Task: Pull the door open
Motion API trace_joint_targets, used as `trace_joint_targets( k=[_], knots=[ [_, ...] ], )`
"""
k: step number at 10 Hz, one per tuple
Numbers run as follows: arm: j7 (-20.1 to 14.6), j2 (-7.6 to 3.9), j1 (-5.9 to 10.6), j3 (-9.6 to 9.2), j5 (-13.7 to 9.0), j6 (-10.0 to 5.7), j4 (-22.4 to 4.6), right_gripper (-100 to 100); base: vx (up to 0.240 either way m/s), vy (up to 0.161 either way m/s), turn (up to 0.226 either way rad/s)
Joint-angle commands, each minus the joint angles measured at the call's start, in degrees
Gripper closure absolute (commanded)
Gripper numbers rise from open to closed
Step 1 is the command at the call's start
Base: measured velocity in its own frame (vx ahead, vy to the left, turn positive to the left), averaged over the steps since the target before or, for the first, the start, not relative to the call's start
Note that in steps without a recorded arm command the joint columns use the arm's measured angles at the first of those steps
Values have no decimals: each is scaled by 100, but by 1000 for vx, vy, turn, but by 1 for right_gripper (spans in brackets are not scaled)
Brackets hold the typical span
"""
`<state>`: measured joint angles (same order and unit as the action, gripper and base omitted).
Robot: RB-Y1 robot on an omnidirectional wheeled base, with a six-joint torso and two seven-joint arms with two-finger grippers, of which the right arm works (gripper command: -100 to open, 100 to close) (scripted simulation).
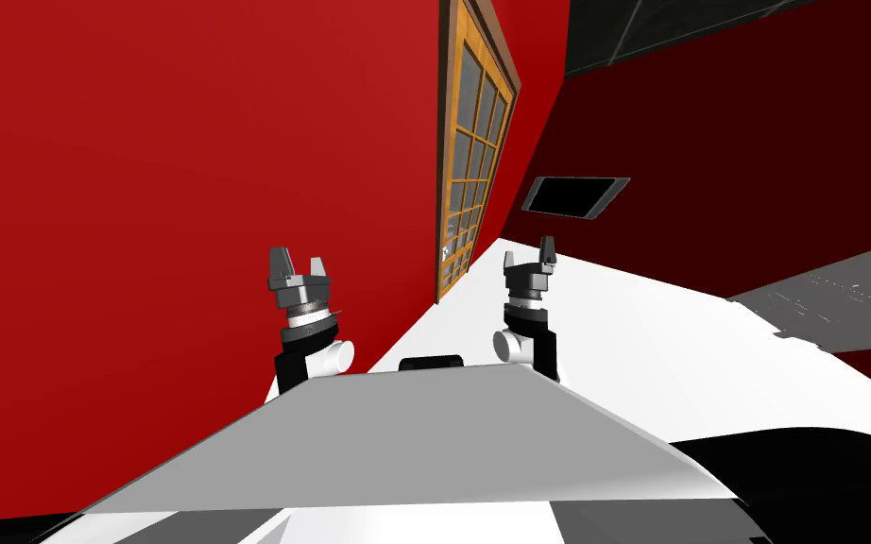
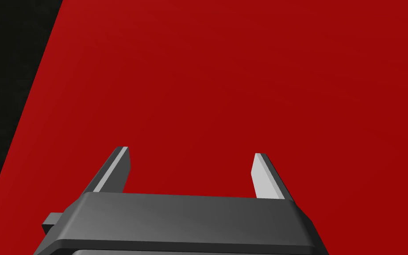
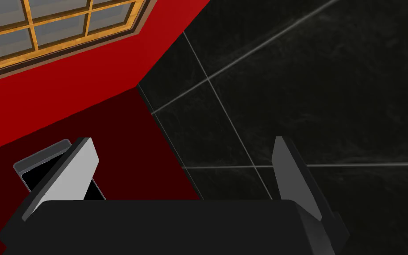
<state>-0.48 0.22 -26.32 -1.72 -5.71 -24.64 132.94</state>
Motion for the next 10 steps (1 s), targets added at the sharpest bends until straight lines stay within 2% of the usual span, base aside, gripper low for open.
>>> trace_joint_targets(
  k=[1, 9, 10],
  knots=[
    [144, -49, 29, 23, 116, -69, -178, -100, 22, -77, 85],
    [840, -219, 170, 137, 676, -400, -1033, -100, 78, -100, 85],
    [982, -247, 199, 160, 790, -468, -1207, -100, 58, -85, 95]
  ],
)
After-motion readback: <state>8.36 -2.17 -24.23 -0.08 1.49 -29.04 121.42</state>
